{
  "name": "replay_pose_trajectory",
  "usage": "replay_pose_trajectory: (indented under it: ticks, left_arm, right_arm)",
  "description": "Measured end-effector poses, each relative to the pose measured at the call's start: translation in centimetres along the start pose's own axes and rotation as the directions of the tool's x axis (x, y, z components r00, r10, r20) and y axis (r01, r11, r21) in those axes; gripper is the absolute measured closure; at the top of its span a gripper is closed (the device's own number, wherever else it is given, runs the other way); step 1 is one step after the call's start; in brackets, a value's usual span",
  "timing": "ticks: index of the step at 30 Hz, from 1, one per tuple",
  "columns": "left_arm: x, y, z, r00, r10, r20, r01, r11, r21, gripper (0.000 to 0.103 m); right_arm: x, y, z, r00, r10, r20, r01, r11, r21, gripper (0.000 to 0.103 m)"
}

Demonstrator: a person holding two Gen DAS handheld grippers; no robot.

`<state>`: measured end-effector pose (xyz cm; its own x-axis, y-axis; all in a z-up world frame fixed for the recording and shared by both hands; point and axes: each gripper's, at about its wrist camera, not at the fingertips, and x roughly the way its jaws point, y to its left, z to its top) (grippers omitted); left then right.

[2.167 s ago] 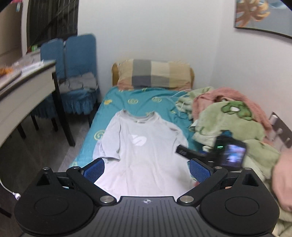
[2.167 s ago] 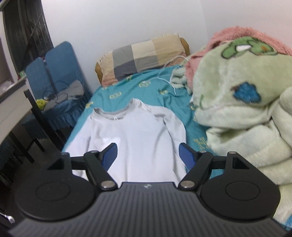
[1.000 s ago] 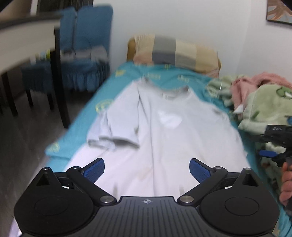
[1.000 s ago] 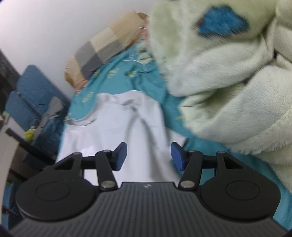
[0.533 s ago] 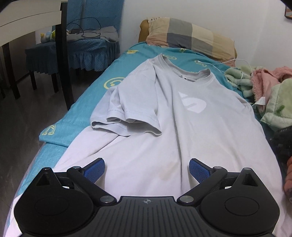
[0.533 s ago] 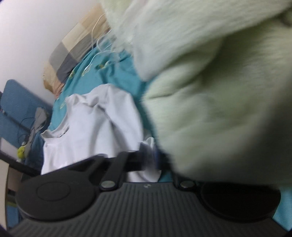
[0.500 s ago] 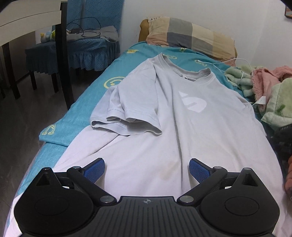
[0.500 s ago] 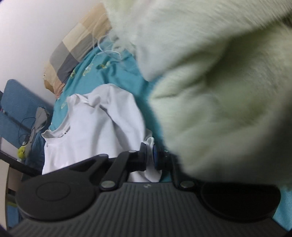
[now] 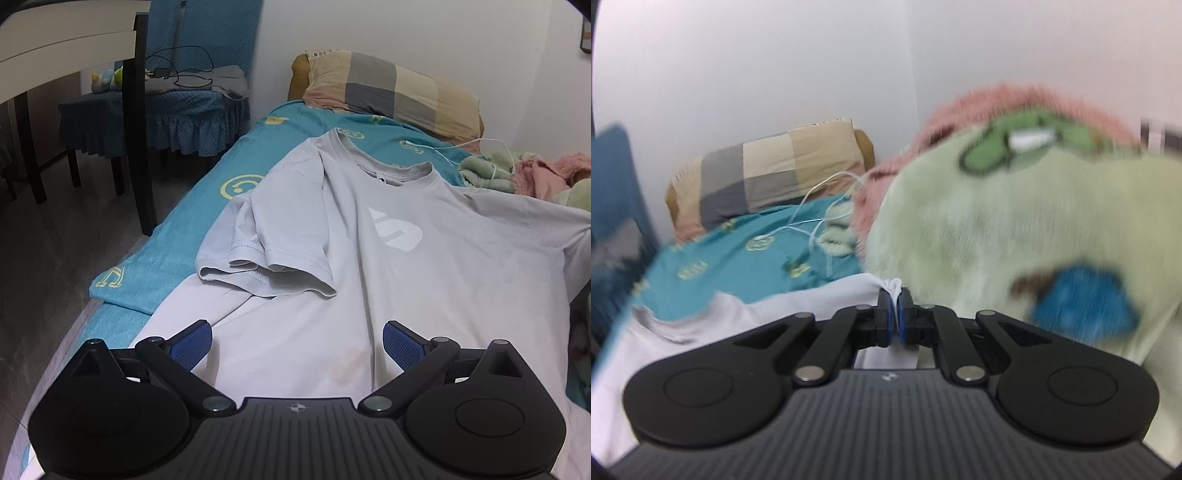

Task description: Fold clothes

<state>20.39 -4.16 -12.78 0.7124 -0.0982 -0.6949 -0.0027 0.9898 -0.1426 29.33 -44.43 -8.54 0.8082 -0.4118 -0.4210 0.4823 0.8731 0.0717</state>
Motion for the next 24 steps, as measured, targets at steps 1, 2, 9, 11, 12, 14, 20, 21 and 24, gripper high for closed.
replay_pose_trajectory:
  ticks: [1, 2, 9, 11, 12, 14, 20, 21, 24]
  left_arm:
    - [0.0, 0.1, 0.1, 1.0, -0.003, -0.001, 0.003, 1.0, -0.007, 0.003]
    - [0.0, 0.3, 0.3, 1.0, -0.006, -0.002, 0.006, 1.0, -0.014, 0.003]
    - [-0.1, 0.9, 0.9, 1.0, -0.017, -0.006, 0.017, 1.0, -0.014, 0.003]
    - [-0.1, 1.2, 1.1, 1.0, -0.02, -0.004, 0.02, 0.999, -0.028, 0.003]
    - [-0.2, 1.4, 1.2, 1.0, -0.023, -0.003, 0.023, 0.999, -0.038, 0.003]
    - [-0.3, 1.9, 1.5, 1.0, -0.029, 0.0, 0.029, 0.998, -0.057, 0.003]
    - [-0.4, 3.5, 1.8, 1.0, -0.022, 0.007, 0.023, 0.995, -0.095, 0.003]
    - [-0.4, 3.8, 1.9, 1.0, -0.021, 0.007, 0.021, 0.995, -0.102, 0.003]
    - [-0.1, 4.7, 1.9, 1.0, -0.02, 0.006, 0.021, 0.993, -0.115, 0.003]
  right_arm:
    - [0.2, -0.2, 0.3, 1.0, -0.017, -0.003, 0.017, 1.0, -0.023, 0.096]
    - [0.3, -0.3, 0.6, 0.999, -0.034, -0.004, 0.034, 0.998, -0.046, 0.096]
    - [2.1, 1.2, 5.3, 0.994, -0.017, -0.108, 0.005, 0.994, -0.112, 0.096]
    - [1.2, 2.5, 6.6, 0.988, 0.042, -0.149, -0.053, 0.996, -0.073, 0.096]
    - [0.7, 3.2, 7.2, 0.983, 0.074, -0.169, -0.083, 0.995, -0.051, 0.096]
    - [-0.3, 5.1, 8.0, 0.963, 0.161, -0.215, -0.162, 0.987, 0.013, 0.096]
    - [-1.5, 14.3, 6.5, 0.868, 0.381, -0.32, -0.359, 0.925, 0.126, 0.095]
    - [-1.3, 15.9, 5.8, 0.851, 0.401, -0.339, -0.378, 0.916, 0.136, 0.095]
    - [0.0, 19.8, 3.2, 0.81, 0.44, -0.388, -0.416, 0.897, 0.148, 0.094]
